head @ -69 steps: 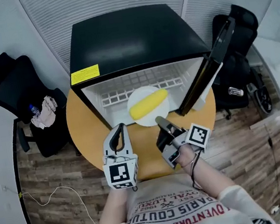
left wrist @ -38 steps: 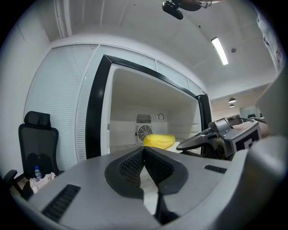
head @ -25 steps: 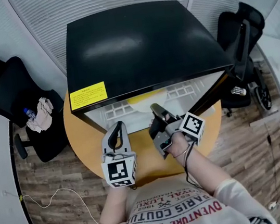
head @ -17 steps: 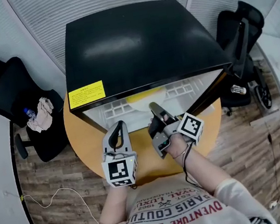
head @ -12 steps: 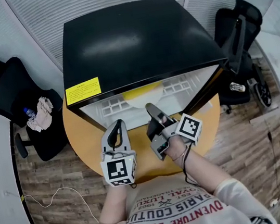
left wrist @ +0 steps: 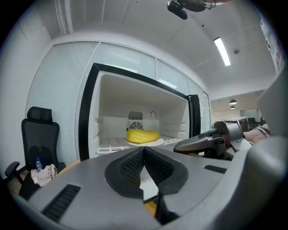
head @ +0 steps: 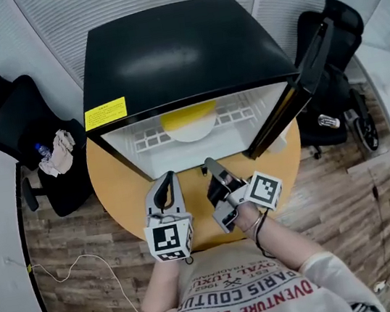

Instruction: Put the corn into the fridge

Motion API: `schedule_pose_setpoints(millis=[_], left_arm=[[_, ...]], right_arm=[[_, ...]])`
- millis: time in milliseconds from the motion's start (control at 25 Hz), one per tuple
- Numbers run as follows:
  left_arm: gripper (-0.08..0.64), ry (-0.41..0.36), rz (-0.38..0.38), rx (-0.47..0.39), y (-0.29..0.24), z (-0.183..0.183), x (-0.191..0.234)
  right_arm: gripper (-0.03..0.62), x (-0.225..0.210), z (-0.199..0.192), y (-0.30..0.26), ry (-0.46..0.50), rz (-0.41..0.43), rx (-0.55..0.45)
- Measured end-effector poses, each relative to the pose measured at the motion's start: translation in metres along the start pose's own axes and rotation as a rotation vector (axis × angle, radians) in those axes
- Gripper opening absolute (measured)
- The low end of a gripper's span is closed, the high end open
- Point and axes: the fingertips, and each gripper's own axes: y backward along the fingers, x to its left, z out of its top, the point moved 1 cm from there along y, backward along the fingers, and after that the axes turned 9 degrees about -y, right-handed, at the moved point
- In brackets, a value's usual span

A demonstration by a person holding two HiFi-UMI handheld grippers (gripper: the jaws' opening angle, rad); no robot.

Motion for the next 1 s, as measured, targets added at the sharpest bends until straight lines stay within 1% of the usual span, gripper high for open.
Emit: schedule_pose_setpoints(millis=[80, 200, 280, 400, 440, 600, 640, 720, 880, 1000], left_arm=[[0.034, 0.003, 0.002, 0.002, 0.005, 0.002, -0.007], [0.034, 0.005, 0.003, -0.002, 0.012, 0.006, -0.018], [0.034, 0.006, 0.009, 0.004, 0.015, 0.005, -0.024], [0.034, 0.002, 0.02, -0.005, 0.018, 0.009, -0.029], [0.034, 0.003, 0.026, -0.008, 0.019, 0.011, -0.029], [0.034, 0.006, 0.043, -0.017, 0.023, 0.015, -0.033], [0.034, 0.005, 0.045, -0.018, 0.024, 0.016, -0.034], [0.034, 0.004, 0.05, -0.02, 0.025, 0.018, -0.035], [0.034, -0.001, 0.058, -0.03, 0.026, 0.023, -0.036], [0.034, -0.005, 0.059, -0.034, 0.027, 0.025, -0.037]], right_arm=[[0.031, 0.009, -0.002, 0.008, 0.114, 0.003, 0.025], [0.029, 0.027, -0.003, 0.018, 0.327, 0.031, 0.043], [0.029, 0.033, 0.0, 0.024, 0.462, 0.025, 0.041], [0.029, 0.04, 0.003, 0.032, 0.634, 0.01, 0.041], [0.029, 0.042, 0.003, 0.033, 0.712, 0.006, 0.043], [0.029, 0.058, -0.003, 0.042, 1.087, 0.011, 0.035], [0.029, 0.061, -0.005, 0.044, 1.159, 0.018, 0.032], [0.029, 0.066, -0.009, 0.046, 1.258, 0.027, 0.029], [0.029, 0.071, -0.012, 0.048, 1.411, 0.029, 0.017], [0.029, 0.071, -0.015, 0.05, 1.488, 0.023, 0.02]])
